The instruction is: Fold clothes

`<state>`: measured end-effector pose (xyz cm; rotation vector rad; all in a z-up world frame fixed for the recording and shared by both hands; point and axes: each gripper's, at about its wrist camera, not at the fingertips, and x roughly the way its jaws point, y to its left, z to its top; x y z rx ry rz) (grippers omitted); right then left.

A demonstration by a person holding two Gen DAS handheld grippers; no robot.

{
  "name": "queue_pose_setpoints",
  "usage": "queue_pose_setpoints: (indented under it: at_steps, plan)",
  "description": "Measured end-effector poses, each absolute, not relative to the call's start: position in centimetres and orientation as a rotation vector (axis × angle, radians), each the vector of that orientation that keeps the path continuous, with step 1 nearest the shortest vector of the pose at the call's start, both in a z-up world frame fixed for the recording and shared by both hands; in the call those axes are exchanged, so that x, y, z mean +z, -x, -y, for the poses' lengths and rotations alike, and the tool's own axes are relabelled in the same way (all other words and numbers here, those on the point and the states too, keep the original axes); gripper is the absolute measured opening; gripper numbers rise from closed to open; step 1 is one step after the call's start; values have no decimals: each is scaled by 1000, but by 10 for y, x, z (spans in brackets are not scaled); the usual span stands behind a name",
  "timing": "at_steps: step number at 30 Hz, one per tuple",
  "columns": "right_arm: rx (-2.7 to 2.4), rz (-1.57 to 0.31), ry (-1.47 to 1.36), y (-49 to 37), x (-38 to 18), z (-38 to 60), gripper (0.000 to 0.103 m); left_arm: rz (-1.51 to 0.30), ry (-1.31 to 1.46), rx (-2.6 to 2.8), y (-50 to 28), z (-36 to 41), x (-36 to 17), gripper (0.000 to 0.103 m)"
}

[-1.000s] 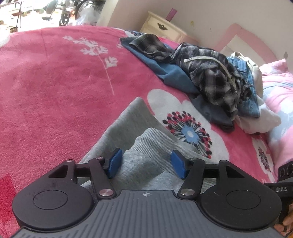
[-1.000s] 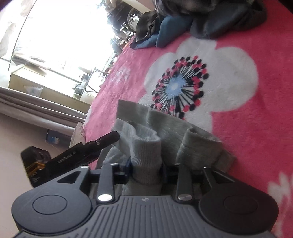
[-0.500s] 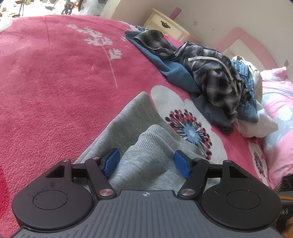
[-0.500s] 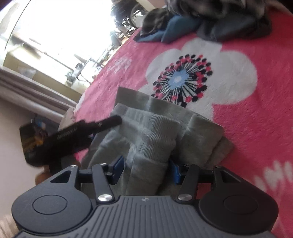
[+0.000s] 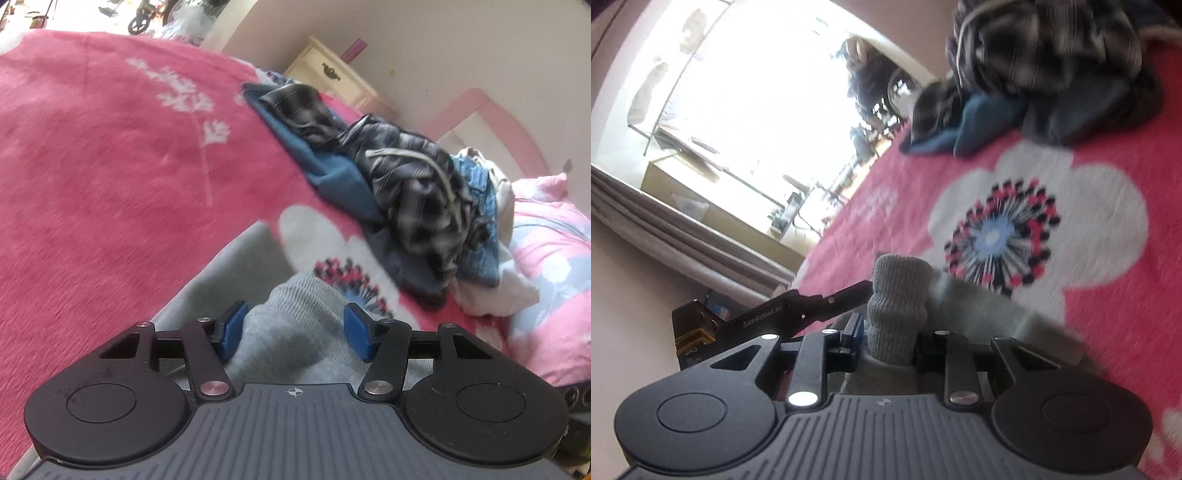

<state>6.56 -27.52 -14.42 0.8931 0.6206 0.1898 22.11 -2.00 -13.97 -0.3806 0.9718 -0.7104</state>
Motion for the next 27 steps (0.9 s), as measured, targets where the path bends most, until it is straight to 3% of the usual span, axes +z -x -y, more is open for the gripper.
queue_pose_setpoints:
  at_steps: [5, 13, 16, 21, 27]
  plan:
    - [141, -573, -889, -61, -147, 287, 29, -966, 355, -716, -229, 45, -146, 56]
    - [102, -704, -1063, -62, -186, 311, 35, -970, 336, -681, -224, 38, -139, 61]
    - [89, -722, -1045, -54, -176, 319, 42, -921, 367, -679, -214, 18, -114, 63]
    - [31, -651, -969, -31, -140, 345, 43, -905, 396, -530, -146, -53, -87, 65]
    - [107, -546, -629, -42, -82, 318, 42, -883, 429, -352, -65, -138, -55, 65]
